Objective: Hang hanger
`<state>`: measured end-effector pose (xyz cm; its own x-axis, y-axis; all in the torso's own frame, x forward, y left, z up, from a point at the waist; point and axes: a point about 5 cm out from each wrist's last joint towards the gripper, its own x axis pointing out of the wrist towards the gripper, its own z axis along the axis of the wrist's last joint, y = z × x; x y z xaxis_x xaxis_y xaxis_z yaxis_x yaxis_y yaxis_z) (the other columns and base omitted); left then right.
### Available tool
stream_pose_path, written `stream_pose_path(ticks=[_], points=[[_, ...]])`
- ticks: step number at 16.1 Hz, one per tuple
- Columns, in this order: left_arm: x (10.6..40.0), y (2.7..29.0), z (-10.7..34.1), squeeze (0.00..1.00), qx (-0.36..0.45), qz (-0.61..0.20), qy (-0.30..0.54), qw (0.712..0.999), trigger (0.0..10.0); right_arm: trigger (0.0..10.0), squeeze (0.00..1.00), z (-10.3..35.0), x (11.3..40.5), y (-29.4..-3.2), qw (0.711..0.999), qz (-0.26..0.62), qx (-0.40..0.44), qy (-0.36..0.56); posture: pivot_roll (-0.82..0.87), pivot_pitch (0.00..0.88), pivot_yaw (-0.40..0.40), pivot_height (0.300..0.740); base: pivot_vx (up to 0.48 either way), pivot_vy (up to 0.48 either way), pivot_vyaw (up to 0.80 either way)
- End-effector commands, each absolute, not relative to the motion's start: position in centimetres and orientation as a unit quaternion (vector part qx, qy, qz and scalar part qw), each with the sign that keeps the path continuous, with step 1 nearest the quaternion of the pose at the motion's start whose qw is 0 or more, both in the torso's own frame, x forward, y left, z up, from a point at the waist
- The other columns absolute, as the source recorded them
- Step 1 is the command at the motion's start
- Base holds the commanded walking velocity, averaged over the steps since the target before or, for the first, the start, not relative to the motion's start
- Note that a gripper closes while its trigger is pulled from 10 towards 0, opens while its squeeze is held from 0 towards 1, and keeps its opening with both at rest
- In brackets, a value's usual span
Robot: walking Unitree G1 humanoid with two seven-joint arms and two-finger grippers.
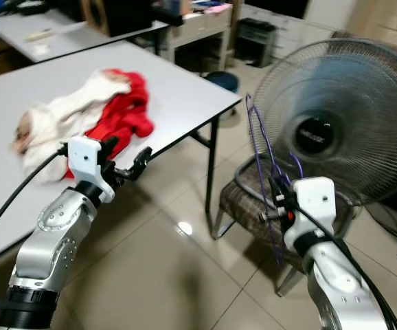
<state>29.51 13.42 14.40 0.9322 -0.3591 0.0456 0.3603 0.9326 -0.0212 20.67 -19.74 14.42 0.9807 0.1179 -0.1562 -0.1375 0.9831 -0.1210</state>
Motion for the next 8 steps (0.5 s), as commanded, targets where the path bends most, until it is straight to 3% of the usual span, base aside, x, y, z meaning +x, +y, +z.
stream_pose_path(ticks=[1,7,8], points=[[29.7,13.2,14.6,0.44,-0.008,-0.184,-0.026,0.983,10.0,10.0,0.00,15.1,20.7,-19.9,0.993,0.059,-0.074,0.065,-0.12,0.000,-0.004,0.740,0.394,0.000,0.80],[29.2,14.1,15.4,0.44,-0.024,-0.149,-0.060,0.987,10.0,10.0,0.00,15.6,21.6,-20.0,0.991,0.071,-0.102,0.053,-0.12,0.000,-0.016,0.740,0.404,0.000,0.80],[29.1,13.7,15.5,0.43,-0.030,-0.154,-0.063,0.986,10.0,10.0,0.00,16.4,21.9,-20.3,0.994,0.058,-0.082,0.032,-0.12,0.000,-0.020,0.740,0.379,0.000,0.00]])
